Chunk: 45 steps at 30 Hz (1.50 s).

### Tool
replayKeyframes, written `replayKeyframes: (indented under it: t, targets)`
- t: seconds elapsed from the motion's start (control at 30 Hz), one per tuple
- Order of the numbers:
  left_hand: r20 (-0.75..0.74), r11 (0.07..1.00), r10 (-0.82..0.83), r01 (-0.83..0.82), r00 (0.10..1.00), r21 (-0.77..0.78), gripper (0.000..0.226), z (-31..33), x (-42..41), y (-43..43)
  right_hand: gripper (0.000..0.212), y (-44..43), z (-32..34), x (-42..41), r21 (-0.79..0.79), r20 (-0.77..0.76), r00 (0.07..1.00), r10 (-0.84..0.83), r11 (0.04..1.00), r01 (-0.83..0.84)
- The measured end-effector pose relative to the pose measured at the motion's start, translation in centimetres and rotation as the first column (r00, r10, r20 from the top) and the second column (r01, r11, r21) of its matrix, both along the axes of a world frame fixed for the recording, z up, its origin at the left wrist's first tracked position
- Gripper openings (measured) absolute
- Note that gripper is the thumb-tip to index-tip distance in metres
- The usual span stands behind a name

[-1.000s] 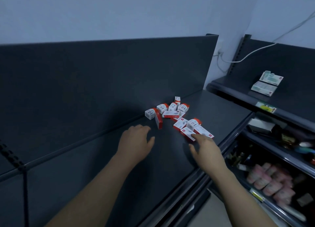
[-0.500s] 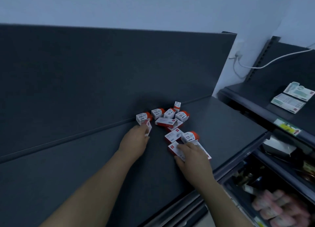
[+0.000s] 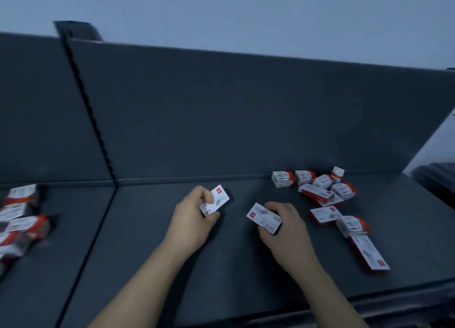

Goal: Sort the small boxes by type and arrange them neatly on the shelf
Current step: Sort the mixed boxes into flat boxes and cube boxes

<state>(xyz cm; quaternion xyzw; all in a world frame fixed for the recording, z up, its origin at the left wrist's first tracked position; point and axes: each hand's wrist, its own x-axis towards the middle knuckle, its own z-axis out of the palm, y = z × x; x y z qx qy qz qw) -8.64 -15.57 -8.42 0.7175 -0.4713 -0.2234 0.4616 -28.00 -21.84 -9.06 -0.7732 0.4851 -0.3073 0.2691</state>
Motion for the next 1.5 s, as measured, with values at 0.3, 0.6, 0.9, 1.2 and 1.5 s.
replayKeyframes:
  t: [0.3, 0.6, 0.9, 1.2, 1.5]
  targets:
    - [0.097, 0.972, 0.234, -0.231, 0.967, -0.039, 0.043, 1.8, 10.2, 11.6, 0.032, 6.4, 2.1, 13.0, 0.014, 0.126, 0.967, 0.222, 0.974, -0.226]
    - [0.2, 0.882, 0.467, -0.471, 0.861, -0.033, 0.039, 2.3, 22.2, 26.3, 0.032, 17.6, 2.4, 27.5, -0.036, 0.213, 0.89, 0.403, 0.914, -0.405]
    - [0.247, 0.783, 0.608, -0.622, 0.755, -0.024, 0.043, 1.9, 32.2, 37.0, 0.041, 25.8, 2.1, 39.9, -0.007, 0.131, 0.858, 0.497, 0.866, -0.5]
    - [0.269, 0.616, 0.762, -0.787, 0.589, -0.021, 0.044, 2.1, 41.5, 39.9, 0.043, 28.1, 2.5, 51.1, 0.005, 0.072, 0.803, 0.591, 0.805, -0.593]
    - [0.354, 0.514, 0.801, -0.858, 0.483, 0.008, 0.044, 2.0, 50.0, 39.9, 0.02, 28.4, 2.0, 60.6, 0.073, 0.126, 0.777, 0.617, 0.775, -0.628]
